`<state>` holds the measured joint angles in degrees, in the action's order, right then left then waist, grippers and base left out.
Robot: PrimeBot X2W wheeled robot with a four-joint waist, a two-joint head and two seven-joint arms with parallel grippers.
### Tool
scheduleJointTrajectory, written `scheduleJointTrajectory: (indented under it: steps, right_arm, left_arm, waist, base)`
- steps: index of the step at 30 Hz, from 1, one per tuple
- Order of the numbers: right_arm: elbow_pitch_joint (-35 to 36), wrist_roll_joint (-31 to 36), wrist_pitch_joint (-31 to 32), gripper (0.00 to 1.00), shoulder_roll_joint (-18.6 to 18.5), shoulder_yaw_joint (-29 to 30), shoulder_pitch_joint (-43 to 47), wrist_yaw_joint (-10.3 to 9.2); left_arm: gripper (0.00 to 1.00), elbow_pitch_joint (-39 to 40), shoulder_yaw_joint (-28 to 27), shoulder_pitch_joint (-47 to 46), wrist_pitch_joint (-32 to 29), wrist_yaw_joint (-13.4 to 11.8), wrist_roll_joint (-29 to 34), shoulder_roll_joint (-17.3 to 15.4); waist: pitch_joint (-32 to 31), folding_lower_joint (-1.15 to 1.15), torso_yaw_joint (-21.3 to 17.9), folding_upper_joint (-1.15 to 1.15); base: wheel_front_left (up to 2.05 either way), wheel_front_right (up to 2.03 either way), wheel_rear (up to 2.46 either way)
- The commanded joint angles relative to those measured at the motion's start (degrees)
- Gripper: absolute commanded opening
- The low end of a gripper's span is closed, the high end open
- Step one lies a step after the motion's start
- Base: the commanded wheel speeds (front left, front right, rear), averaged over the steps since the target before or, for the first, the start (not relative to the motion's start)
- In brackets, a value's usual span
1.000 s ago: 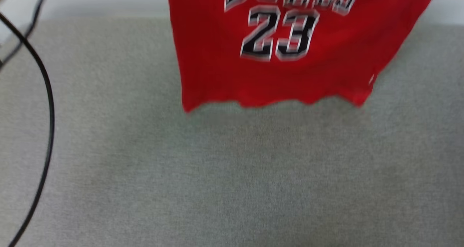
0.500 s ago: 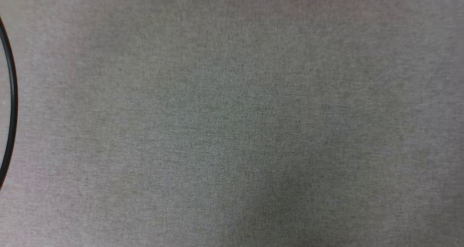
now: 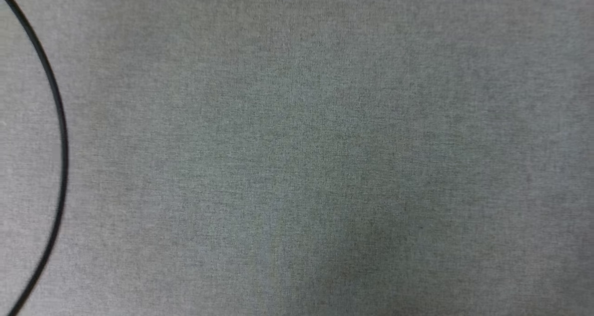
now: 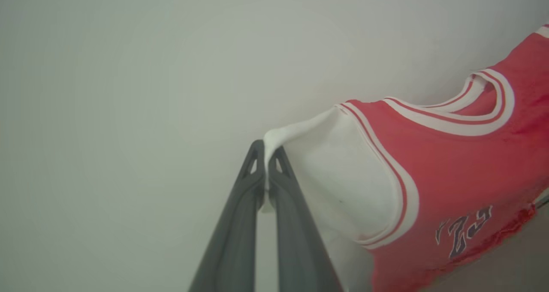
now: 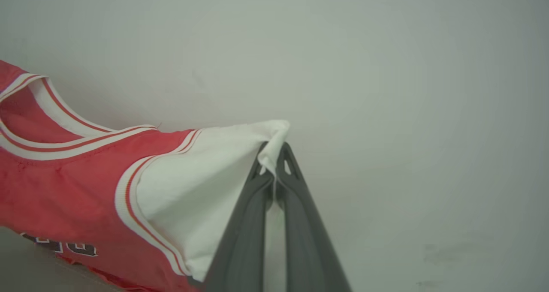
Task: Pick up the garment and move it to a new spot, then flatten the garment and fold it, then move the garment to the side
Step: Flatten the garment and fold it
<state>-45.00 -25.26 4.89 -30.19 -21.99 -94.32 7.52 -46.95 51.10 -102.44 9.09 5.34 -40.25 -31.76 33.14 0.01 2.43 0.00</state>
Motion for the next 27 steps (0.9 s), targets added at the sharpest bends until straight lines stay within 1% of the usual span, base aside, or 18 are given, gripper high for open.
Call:
scheduleJointTrajectory:
  steps: [1,6,13,17,23,27]
  right_arm:
    - [-0.19,-0.9,-0.95,0.0,-0.29,-0.77,1.73,-0.06]
    - [1.22,-5.73,-3.89,0.0,-0.88,-6.27,10.41,-0.06]
    - [5.02,-12.17,-6.74,0.0,-2.63,-11.19,26.76,-0.06]
    - [7.09,-13.87,-7.84,0.0,-2.77,-12.41,35.73,-0.06]
    - [8.94,-15.07,-9.01,0.0,-1.8,-12.97,48.95,-0.06]
    - [10.11,-15.67,-8.79,0.0,-1.62,-13.3,57.19,-0.06]
  left_arm:
    - [0.0,-0.25,0.0,1.91,0.83,0.03,-0.44,-0.17]
    - [0.0,0.55,0.77,10.4,3.31,0.21,-1.92,-1.19]
    - [0.0,5.85,0.91,26.78,5.28,-2.81,-4.73,-3.6]
    - [0.0,10.76,0.58,37.25,5.75,-5.6,-7.08,-5.41]
    - [0.0,19.77,0.76,54.39,5.89,-11.39,-10.72,-8.69]
    - [0.0,24.59,0.83,65.0,6.0,-14.35,-14.04,-10.68]
  waist:
    - [-1.23,-0.01,-0.14,0.0]
    - [-5.36,-0.01,-0.36,0.0]
    - [-11.71,-0.01,-0.59,0.0]
    - [-15.39,-0.01,-1.1,0.0]
    - [-20.87,-0.01,-1.97,0.0]
    - [-24.23,-0.01,-2.57,0.0]
  base:
    - [0.0,0.0,0.0]
    - [0.0,0.0,0.0]
    - [0.0,0.0,0.0]
    - [0.0,0.0,0.0]
    - [0.0,0.0,0.0]
    - [0.0,0.0,0.0]
